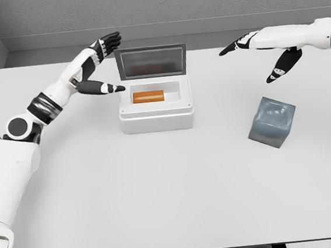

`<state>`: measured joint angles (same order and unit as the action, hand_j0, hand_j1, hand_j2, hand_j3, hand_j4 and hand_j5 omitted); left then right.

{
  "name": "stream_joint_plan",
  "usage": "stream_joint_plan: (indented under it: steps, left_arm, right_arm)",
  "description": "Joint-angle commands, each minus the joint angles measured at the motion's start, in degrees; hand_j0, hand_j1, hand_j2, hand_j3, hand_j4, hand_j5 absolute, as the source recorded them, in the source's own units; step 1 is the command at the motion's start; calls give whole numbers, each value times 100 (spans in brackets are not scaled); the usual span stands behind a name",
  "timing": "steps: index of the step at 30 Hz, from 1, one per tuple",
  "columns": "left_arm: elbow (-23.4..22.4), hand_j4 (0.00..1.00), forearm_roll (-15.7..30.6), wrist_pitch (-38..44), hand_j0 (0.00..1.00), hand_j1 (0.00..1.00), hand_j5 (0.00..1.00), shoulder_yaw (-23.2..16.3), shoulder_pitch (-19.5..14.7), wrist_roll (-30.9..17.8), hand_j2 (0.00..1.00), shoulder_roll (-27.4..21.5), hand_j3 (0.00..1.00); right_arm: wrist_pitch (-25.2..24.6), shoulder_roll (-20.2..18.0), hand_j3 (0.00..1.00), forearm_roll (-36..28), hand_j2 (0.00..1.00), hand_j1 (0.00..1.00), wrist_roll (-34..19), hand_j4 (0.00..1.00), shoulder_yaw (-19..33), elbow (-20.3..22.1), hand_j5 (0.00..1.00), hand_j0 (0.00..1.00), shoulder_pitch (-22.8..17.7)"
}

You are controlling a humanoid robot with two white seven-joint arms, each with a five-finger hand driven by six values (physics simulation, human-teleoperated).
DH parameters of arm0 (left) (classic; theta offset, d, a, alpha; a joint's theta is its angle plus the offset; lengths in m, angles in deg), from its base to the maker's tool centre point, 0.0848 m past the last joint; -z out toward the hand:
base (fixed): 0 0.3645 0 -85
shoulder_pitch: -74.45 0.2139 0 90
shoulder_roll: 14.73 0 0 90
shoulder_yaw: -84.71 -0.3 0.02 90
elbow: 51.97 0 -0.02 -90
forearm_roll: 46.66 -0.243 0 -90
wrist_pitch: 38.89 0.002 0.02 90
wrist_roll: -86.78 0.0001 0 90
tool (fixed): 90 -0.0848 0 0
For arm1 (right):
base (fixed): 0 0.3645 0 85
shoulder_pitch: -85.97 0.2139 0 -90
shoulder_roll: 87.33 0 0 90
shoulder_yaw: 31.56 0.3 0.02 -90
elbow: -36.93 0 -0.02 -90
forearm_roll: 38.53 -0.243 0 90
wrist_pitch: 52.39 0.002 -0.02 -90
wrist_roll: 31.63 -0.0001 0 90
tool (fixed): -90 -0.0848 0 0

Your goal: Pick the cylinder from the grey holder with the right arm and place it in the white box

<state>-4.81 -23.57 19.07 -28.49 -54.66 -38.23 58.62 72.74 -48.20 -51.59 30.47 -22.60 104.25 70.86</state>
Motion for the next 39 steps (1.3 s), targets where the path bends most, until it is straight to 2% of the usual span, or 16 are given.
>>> stream_joint_plan:
  steps: [1,19,20,26,27,28,29,30,31,33,35,36,39]
  left_arm:
    - [91,100,64,14,100,100,100,-35,0,1,100,4,100]
    - [531,100,283,14,100,100,100,-62,246,1,100,-233,100]
    - [539,100,345,14,100,100,100,-211,246,1,100,-251,100]
    - [531,100,450,22,100,100,100,-255,237,1,100,-330,100]
    - [347,100,398,294,100,100,100,-211,220,1,100,-400,100]
    - [127,100,345,716,100,100,100,-167,158,1,100,-716,100]
    - [47,100,336,945,100,100,100,-106,149,1,100,-1322,100]
    - [-172,100,222,1173,100,100,100,184,158,1,100,-1657,100]
    - [-339,100,-33,1235,100,100,100,386,141,1,100,-1675,100]
    - [-348,100,-77,1411,100,100,100,492,167,1,100,-1684,100]
    - [-173,100,28,1376,100,100,100,492,202,1,100,-1675,100]
    - [135,100,265,1376,100,100,100,492,290,1,100,-1701,100]
    - [1426,100,1364,1297,100,100,100,492,1063,1,100,-2184,100]
  right_arm:
    - [-13,7,100,-38,100,100,4,100,10,0,100,100,0]
    - [-13,122,100,-38,100,100,4,100,10,1,100,100,18]
    - [-13,122,100,-38,100,100,4,100,10,0,100,100,26]
    - [-13,122,100,-38,100,100,4,100,10,0,100,100,26]
    - [-13,122,100,-38,100,100,4,100,10,0,100,100,26]
    - [-13,122,100,-38,100,100,4,100,10,0,100,100,26]
    - [-13,122,100,-38,100,100,4,100,10,0,100,100,35]
    - [-13,113,100,-38,100,100,-5,100,10,0,100,100,35]
    - [-13,113,100,-38,100,100,4,100,10,0,100,100,35]
    - [-13,113,100,-38,100,100,4,100,10,0,100,100,35]
    - [-13,113,100,-38,100,100,-5,100,10,1,100,100,35]
    - [-13,113,100,-38,100,100,-5,100,10,0,100,100,35]
    - [-13,113,100,-29,100,100,-5,100,10,9,100,100,44]
